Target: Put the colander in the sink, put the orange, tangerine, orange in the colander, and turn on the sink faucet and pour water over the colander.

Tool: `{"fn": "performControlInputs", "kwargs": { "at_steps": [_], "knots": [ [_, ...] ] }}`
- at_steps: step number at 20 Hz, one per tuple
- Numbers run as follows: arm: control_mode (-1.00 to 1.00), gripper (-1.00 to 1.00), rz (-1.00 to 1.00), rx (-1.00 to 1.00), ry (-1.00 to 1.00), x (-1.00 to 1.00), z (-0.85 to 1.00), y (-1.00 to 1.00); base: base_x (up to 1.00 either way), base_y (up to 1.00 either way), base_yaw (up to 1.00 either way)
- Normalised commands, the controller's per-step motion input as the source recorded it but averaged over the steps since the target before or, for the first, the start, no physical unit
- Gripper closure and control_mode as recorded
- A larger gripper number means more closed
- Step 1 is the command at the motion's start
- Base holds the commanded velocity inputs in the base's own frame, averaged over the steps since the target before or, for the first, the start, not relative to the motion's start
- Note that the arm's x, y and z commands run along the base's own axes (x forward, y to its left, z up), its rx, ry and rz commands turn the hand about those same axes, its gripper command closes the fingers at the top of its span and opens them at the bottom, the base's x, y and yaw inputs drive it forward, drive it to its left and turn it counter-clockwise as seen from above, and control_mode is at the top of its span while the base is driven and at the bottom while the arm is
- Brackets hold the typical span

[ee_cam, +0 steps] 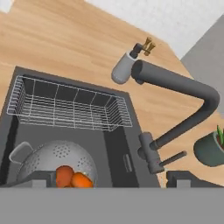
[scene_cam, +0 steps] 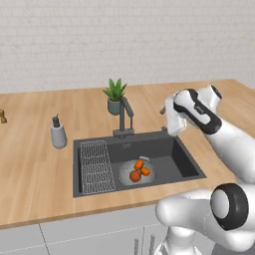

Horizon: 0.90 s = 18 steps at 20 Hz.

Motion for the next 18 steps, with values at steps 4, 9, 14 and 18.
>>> {"fn": "performControlInputs", "kwargs": {
  "at_steps": [4,9,14,18],
  "knots": [
    [-1.00,-1.00,-0.34,0.33,-0.13,0.01,-0.04,0.07,0.00,0.00,0.00],
    [-1.00,-1.00,-0.27,0.28,-0.05,0.09,-0.07,0.24,0.00,0.00,0.00],
    [-1.00,-1.00,-0.13,0.19,0.00,0.25,-0.07,0.16,0.00,0.00,0.00],
    [-1.00,-1.00,-0.05,0.23,0.02,0.40,-0.15,0.00,0.00,0.00,0.00]
  ]
}}
